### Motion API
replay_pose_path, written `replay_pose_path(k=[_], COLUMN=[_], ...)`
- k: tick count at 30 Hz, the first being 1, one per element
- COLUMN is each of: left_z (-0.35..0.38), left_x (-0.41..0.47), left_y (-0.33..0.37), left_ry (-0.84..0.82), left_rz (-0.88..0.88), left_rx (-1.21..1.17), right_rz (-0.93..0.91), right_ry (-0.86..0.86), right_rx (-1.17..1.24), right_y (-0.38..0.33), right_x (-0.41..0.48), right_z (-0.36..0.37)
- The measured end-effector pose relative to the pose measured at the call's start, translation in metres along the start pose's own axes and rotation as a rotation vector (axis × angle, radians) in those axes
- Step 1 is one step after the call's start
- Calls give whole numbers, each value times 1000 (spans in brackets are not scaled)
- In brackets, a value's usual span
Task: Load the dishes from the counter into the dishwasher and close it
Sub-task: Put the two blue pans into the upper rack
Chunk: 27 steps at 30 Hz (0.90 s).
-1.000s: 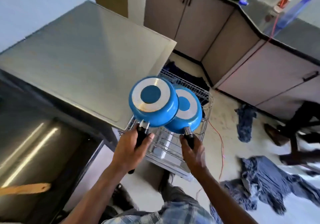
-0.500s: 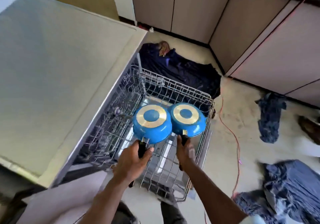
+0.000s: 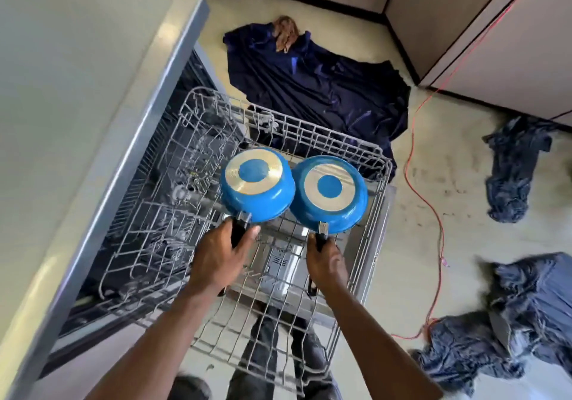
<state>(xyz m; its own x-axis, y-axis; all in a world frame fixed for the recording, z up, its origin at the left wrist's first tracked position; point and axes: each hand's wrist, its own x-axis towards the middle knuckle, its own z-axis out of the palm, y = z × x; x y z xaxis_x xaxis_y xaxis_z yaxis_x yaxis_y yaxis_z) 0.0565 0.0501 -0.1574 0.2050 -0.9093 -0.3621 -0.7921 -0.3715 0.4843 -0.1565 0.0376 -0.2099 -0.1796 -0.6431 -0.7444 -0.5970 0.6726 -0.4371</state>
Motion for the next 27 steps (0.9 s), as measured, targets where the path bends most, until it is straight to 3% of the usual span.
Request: replay_pose_path(k=[3, 6, 15, 23, 27], left_z=[7, 19, 56, 42, 15], left_x=[39, 74, 105, 127, 101], left_y=[-2, -6, -38, -27, -14], left_ry=[6, 25, 93, -50, -113], left_rz=[-1, 9, 60, 68, -2], left_rx=[62, 87, 145, 375, 265], right_rz=[5, -25, 74, 85, 124], right_ry=[-35, -71, 29, -11, 58], right_rx=[-166, -159, -123, -151, -165], right_y=[8, 11, 10, 3, -9], right_x=[7, 10, 12, 8, -11], right_z=[-7, -8, 7, 7, -1])
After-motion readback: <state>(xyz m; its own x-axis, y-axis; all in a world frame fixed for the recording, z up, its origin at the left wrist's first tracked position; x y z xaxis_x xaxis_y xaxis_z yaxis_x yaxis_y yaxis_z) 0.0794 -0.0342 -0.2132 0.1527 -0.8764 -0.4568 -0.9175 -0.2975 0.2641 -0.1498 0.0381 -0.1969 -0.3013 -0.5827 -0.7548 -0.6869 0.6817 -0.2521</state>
